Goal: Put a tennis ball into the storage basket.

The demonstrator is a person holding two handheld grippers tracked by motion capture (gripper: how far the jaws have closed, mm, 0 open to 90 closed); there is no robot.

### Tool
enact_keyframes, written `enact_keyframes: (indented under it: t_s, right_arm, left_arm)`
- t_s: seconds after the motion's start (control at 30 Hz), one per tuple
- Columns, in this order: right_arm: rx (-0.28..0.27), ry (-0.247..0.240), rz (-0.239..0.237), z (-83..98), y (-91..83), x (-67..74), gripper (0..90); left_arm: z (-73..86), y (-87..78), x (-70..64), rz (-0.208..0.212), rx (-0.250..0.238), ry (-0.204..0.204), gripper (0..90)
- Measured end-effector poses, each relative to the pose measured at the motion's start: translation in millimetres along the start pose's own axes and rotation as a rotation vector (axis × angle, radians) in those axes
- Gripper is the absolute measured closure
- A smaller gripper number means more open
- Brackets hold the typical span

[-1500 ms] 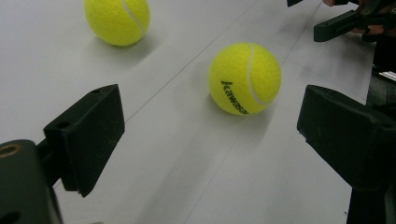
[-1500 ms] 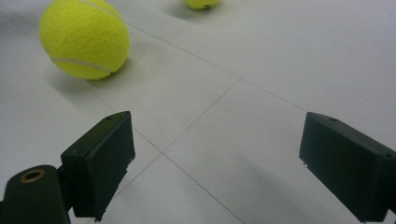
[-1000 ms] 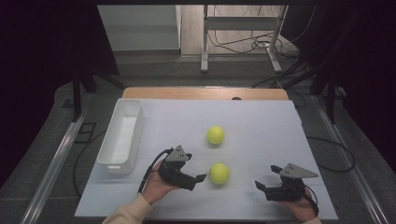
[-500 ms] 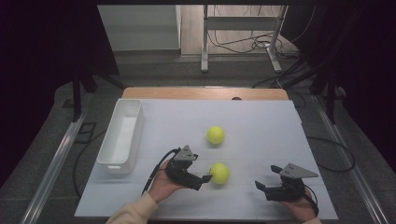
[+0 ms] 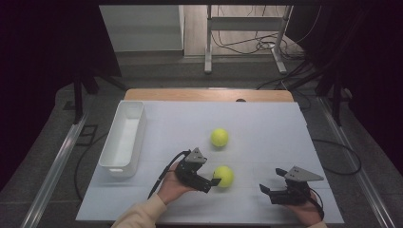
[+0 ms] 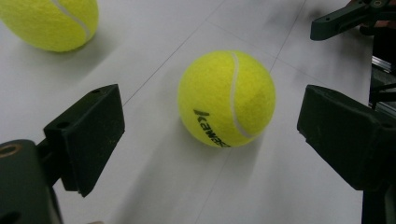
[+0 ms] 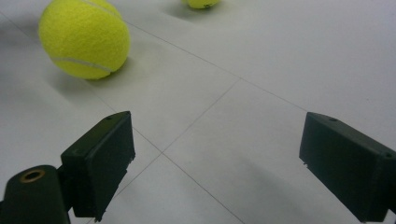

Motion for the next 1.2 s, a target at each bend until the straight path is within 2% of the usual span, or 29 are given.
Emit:
enact_keyframes:
  t_s: [0.33,1.2]
  right_arm:
    - [0.001,0.002,0.0,0.2,0.2,-0.1,10.4]
    - [0.003,-0.001,0.0,0.7,0.6,-0.3,10.4]
  left_arm:
    - [-2.8,16.0,-3.8,0.016,0.035,0.018,8.2]
    - [-4.8,46.9,-8.6,0.034,0.094,0.013,8.3]
Point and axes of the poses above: each handheld gripper's, and its own axes: y roughly forward along the jaws, z roughly out of its underside, x roughly to its left, the point moved 10 cm from there along y, roughly forward along the jaws, and after that the axes turned 6 degrees about x, right-handed, at the moved point
